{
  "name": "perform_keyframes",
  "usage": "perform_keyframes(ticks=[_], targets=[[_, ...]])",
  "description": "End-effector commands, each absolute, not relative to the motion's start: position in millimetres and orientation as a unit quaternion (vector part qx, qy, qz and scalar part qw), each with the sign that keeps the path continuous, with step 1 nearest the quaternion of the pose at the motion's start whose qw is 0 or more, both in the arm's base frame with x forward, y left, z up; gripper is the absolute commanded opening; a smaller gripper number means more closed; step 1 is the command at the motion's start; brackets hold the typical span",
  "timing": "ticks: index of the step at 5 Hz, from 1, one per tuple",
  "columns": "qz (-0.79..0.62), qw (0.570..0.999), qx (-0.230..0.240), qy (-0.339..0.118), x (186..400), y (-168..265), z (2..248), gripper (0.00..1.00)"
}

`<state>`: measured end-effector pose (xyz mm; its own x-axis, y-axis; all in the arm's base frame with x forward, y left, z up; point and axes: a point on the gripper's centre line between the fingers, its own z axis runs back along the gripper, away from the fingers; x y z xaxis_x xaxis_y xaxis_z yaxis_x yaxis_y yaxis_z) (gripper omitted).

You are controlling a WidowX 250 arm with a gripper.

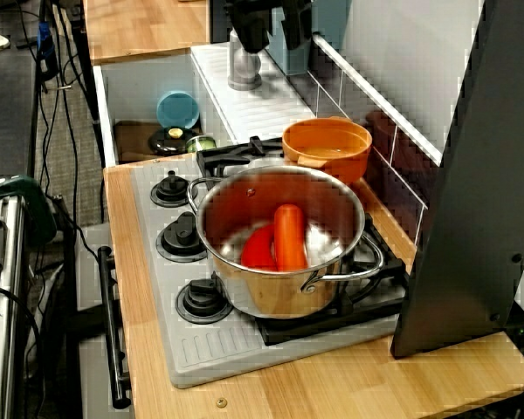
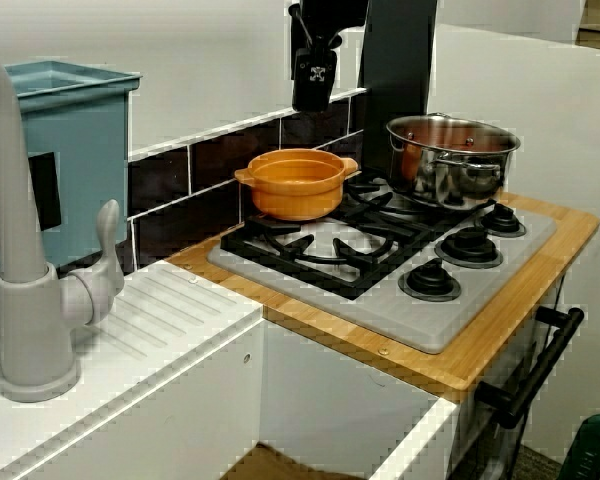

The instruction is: Lift pot from stove

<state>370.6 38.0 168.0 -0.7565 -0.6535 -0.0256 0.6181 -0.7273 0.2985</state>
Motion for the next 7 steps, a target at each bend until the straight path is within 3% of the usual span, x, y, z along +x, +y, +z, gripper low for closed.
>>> perform_keyframes(ticks=[1, 2, 4, 6, 7], targets=[[-0.922, 0.354, 0.109, -0.11, 367, 28, 153, 1.0], [-0.914, 0.375, 0.109, -0.108, 366, 26, 136, 1.0], [-0.884, 0.435, 0.119, -0.118, 375, 30, 125, 1.0], [-0.879, 0.446, 0.124, -0.114, 388, 28, 120, 1.0], [-0.887, 0.43, 0.133, -0.101, 389, 29, 113, 1.0]])
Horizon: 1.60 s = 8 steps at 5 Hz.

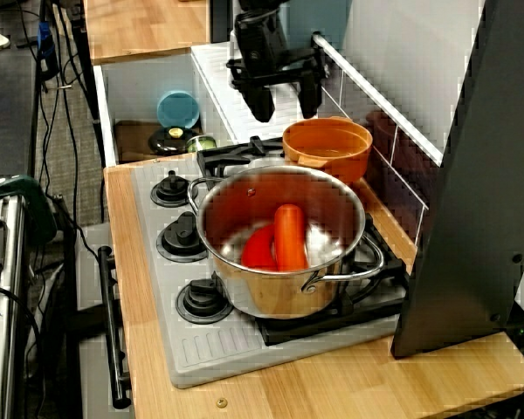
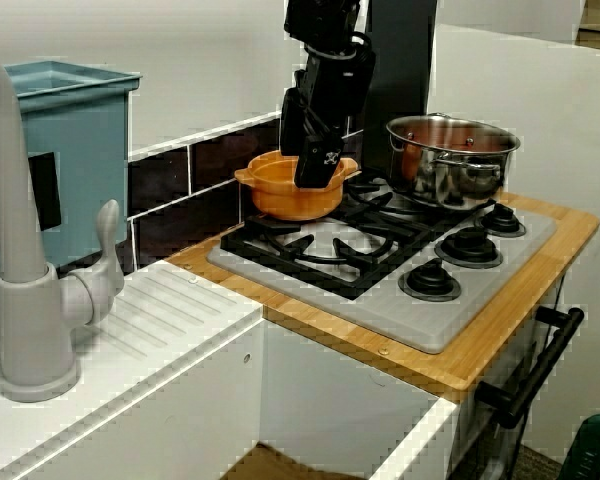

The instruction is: Lift pot from stove

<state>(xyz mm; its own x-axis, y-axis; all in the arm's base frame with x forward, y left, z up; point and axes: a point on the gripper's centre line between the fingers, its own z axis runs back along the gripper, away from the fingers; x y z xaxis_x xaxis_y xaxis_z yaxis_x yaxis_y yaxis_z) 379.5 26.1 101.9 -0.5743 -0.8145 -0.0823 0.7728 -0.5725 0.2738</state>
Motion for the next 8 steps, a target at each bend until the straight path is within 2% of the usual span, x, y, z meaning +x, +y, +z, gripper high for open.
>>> perform_keyframes(ticks=[1, 3, 5, 6, 8], targets=[[-0.893, 0.42, 0.138, -0.083, 388, 33, 104, 1.0], [-0.899, 0.41, 0.14, -0.06, 383, 39, 90, 1.0], [-0.894, 0.422, 0.143, -0.05, 381, 44, 83, 1.0], [-0.888, 0.434, 0.14, -0.052, 381, 47, 81, 0.0], [-0.885, 0.44, 0.143, -0.045, 388, 50, 82, 0.0]])
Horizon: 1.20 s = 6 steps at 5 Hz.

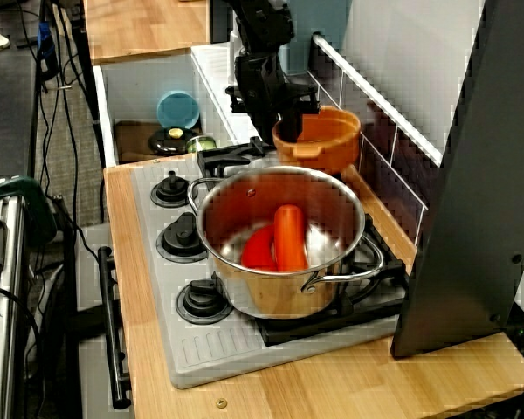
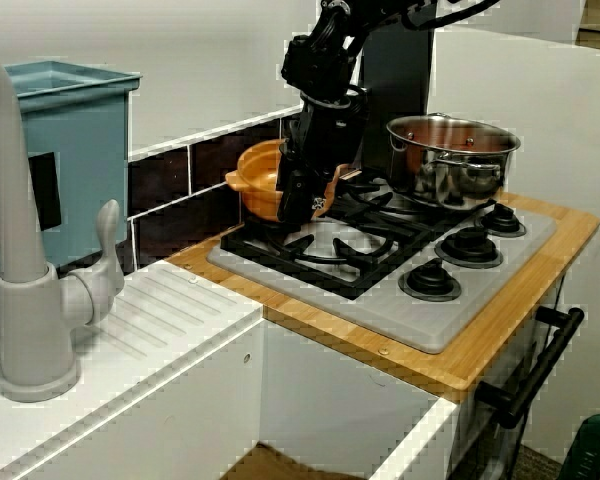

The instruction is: Lift pot from stove

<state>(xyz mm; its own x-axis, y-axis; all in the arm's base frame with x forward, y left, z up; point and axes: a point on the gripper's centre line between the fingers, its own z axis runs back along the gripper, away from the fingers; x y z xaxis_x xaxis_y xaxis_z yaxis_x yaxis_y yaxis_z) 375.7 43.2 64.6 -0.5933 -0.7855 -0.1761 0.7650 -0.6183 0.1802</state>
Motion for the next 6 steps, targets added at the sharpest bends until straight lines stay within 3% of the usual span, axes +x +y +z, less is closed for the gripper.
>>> perform_keyframes(ticks=[1, 4, 6], targets=[[-0.884, 0.444, 0.135, -0.046, 389, 56, 90, 0.0], [-0.884, 0.445, 0.096, -0.105, 399, 74, 157, 0.0], [-0.885, 0.437, 0.103, -0.12, 396, 77, 175, 0.0]])
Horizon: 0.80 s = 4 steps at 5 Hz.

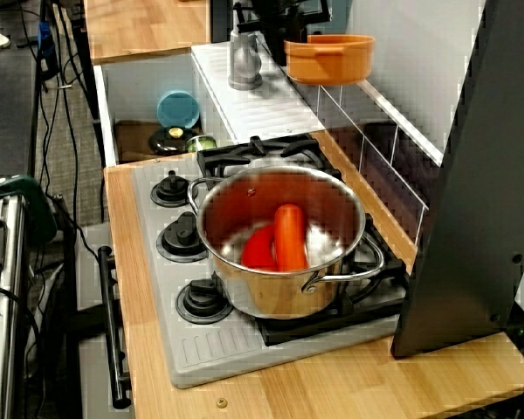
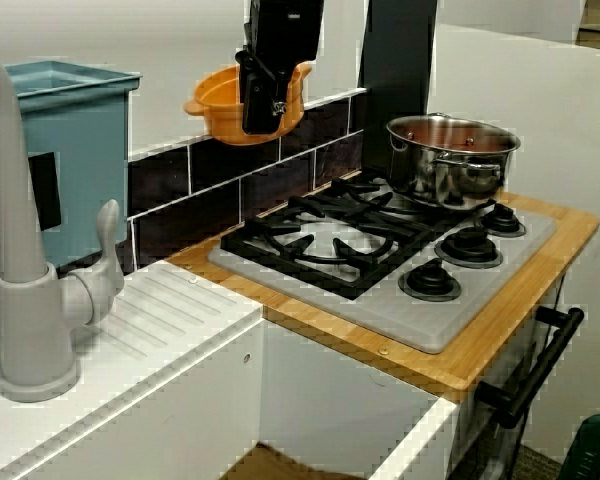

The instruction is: Lift pot from stove

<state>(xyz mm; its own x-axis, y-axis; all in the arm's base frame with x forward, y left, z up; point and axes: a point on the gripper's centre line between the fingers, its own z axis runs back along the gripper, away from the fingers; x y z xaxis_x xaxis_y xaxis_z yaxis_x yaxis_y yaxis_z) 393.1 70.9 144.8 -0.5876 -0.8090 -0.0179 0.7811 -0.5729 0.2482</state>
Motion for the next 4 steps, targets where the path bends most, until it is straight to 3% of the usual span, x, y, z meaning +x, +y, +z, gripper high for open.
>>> perform_keyframes(ticks=[1, 4], targets=[[-0.887, 0.43, 0.109, -0.124, 392, 77, 180, 0.0], [-0.887, 0.424, 0.125, -0.133, 382, 75, 194, 0.0]])
